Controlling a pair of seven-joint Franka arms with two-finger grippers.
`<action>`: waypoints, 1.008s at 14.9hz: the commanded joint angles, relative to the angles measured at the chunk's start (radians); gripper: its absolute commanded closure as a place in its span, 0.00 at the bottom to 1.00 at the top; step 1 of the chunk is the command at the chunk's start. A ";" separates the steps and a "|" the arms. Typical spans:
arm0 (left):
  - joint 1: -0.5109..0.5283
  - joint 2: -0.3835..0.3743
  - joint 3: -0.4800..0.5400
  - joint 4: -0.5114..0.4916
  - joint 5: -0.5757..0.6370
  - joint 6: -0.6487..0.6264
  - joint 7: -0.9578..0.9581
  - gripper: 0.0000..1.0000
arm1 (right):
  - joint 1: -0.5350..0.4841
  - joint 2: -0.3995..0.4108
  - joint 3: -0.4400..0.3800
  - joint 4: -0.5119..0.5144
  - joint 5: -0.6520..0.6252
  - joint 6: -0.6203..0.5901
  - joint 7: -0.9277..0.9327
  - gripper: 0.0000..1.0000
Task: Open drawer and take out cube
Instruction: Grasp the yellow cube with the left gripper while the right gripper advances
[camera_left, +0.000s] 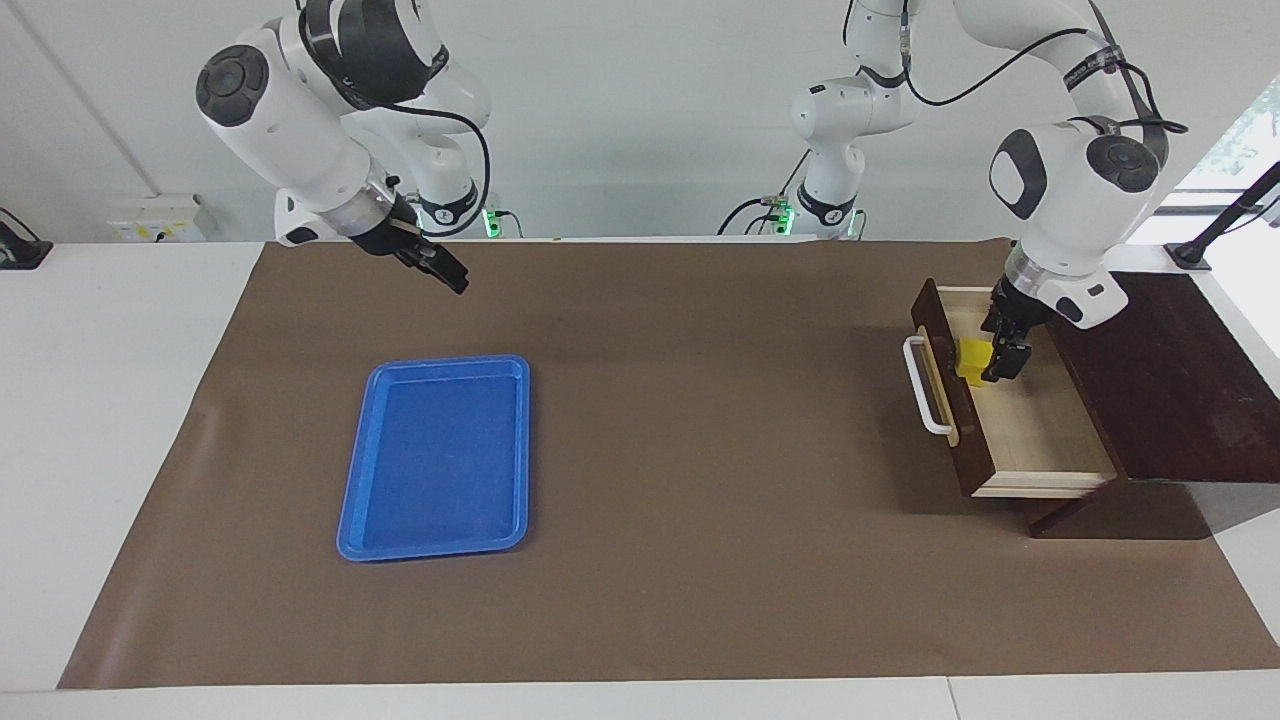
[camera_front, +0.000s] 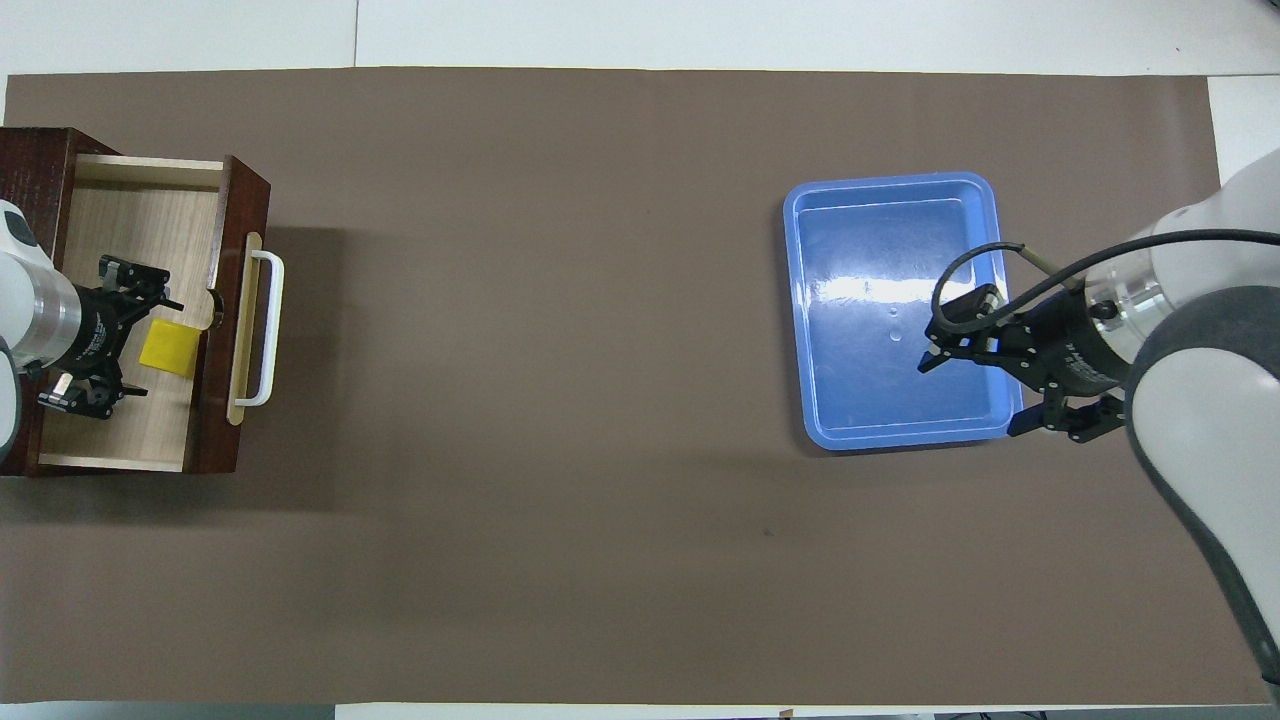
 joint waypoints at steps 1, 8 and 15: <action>0.010 -0.008 -0.006 -0.045 -0.012 0.069 -0.075 0.14 | 0.054 0.027 0.000 -0.038 0.089 0.099 0.151 0.00; -0.007 0.058 -0.008 0.216 -0.014 -0.102 -0.158 1.00 | 0.208 0.110 0.000 -0.103 0.252 0.396 0.396 0.00; -0.272 0.080 -0.017 0.289 -0.047 -0.211 -0.642 1.00 | 0.288 0.118 0.000 -0.181 0.419 0.590 0.469 0.00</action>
